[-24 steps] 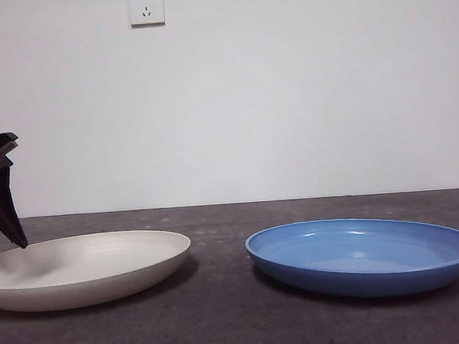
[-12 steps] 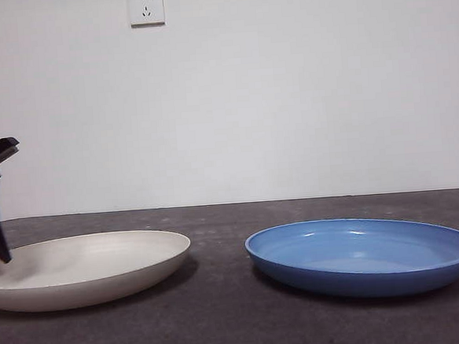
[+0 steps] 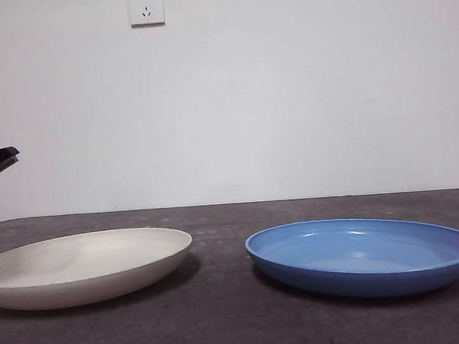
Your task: Pick up the white plate, put it on the blue plate, put it on desk
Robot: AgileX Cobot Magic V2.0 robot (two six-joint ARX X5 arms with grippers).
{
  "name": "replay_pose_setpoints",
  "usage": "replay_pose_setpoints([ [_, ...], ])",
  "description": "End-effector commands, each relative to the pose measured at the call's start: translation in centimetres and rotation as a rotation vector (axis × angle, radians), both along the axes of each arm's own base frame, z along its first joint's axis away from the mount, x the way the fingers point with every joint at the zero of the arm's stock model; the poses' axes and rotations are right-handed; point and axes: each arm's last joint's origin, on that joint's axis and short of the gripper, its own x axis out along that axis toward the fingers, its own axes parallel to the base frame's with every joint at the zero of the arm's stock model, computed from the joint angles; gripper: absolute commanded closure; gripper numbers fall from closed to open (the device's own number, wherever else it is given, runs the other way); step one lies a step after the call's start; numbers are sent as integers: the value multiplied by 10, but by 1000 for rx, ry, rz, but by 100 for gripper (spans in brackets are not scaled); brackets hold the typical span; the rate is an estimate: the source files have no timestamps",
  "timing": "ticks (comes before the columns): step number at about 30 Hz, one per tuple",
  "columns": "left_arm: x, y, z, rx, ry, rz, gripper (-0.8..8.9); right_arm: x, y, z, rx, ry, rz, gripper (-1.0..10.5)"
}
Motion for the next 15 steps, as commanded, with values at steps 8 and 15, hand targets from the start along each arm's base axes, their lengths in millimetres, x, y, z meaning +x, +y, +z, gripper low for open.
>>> replay_pose_setpoints([
  [8, 23, -13, 43, 1, -20, -49, 804, -9, -2, 14, -14, -3, -9, 388],
  [15, 29, -53, 84, -12, -25, -144, 804, -31, -9, 41, -62, -45, -53, 388],
])
